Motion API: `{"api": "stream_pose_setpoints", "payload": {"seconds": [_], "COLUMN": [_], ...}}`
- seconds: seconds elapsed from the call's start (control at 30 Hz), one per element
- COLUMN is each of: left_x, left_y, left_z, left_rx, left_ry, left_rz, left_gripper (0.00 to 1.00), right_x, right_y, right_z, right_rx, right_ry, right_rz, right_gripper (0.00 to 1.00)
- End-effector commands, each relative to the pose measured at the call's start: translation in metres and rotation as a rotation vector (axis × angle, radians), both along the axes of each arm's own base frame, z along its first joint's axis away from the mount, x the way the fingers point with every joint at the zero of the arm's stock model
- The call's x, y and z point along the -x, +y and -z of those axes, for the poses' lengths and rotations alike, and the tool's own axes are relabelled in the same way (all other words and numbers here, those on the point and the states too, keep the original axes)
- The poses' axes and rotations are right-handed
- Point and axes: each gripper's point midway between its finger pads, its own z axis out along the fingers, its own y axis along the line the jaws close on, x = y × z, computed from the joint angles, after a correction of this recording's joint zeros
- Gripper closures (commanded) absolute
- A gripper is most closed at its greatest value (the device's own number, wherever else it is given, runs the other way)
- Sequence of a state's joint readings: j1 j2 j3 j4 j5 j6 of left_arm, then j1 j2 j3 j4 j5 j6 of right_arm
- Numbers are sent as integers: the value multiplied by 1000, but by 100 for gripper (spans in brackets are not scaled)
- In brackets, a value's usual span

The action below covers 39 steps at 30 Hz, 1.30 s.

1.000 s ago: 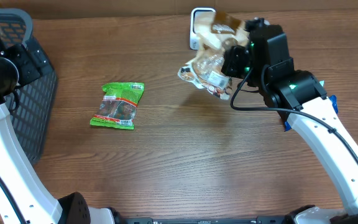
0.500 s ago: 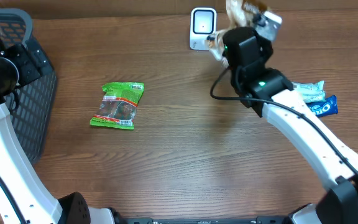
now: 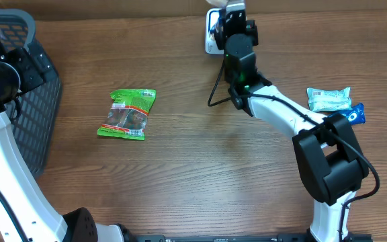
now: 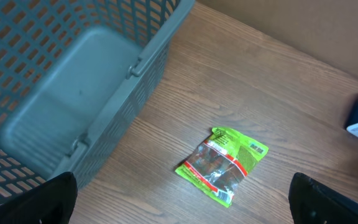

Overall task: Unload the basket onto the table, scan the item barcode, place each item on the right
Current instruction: 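Lower the bread bag back onto the table centre and release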

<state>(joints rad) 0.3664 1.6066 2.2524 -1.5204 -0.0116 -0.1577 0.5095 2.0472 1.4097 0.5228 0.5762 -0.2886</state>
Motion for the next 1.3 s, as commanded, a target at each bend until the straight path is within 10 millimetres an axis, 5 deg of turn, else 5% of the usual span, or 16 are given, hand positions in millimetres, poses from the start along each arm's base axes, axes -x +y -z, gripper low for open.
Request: {"api": "stream_pose_setpoints", "payload": {"seconds": [0.0, 0.1, 0.2, 0.4, 0.5, 0.63, 0.67, 0.7, 0.77, 0.93, 1.1, 1.27], "left_x": [-1, -1, -1, -1, -1, -1, -1, -1, -1, -1, -1, -1], "left_y": [0, 0, 0, 0, 0, 0, 0, 0, 0, 0, 0, 0], "left_z": [-4, -4, -4, -4, -4, -4, -4, -4, -4, -4, -4, -4], "left_rx": [1, 1, 1, 1, 1, 1, 1, 1, 1, 1, 1, 1], "left_ry": [-14, -14, -14, -14, -14, -14, -14, -14, -14, -14, -14, -14], "left_rz": [1, 1, 0, 0, 1, 0, 0, 0, 0, 1, 0, 0], "left_gripper": [0, 0, 0, 0, 0, 0, 0, 0, 0, 0, 0, 0], "right_x": [35, 65, 97, 139, 163, 204, 220, 228, 241, 218, 195, 204], "right_y": [59, 79, 69, 57, 68, 107, 119, 125, 135, 129, 93, 25], "right_z": [28, 59, 81, 94, 98, 126, 140, 146, 152, 119, 66, 76], "right_rx": [287, 512, 717, 918, 970, 908, 907, 908, 898, 604, -72, -671], "right_ry": [136, 260, 379, 475, 480, 542, 592, 615, 635, 620, 850, 1283], "right_rz": [-120, -150, -41, 67, 62, -121, -216, -261, -315, -210, -301, -256], "right_gripper": [96, 96, 96, 96, 96, 68, 46, 39, 0, 0, 0, 13]}}
